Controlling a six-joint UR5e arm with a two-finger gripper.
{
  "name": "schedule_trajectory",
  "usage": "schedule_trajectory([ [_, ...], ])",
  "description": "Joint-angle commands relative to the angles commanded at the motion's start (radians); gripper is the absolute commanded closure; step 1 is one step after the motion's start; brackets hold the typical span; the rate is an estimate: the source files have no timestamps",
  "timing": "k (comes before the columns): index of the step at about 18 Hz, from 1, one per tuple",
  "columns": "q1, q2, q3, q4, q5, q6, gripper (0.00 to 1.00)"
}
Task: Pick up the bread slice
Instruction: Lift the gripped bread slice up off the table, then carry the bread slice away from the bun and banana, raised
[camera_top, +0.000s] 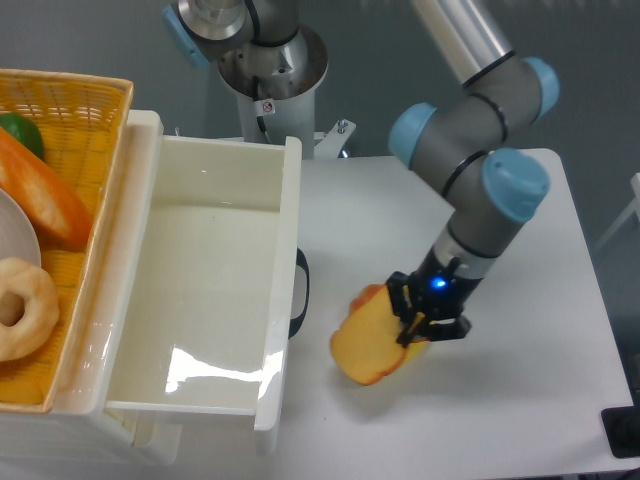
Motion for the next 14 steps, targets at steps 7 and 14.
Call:
schedule_trajectory([
  [7,0.041,-0.025,0.158,-0.11,0.276,0.096,1.0],
  [14,0.049,-0.009,0.261,-0.179,0.413,0.199,1.0],
])
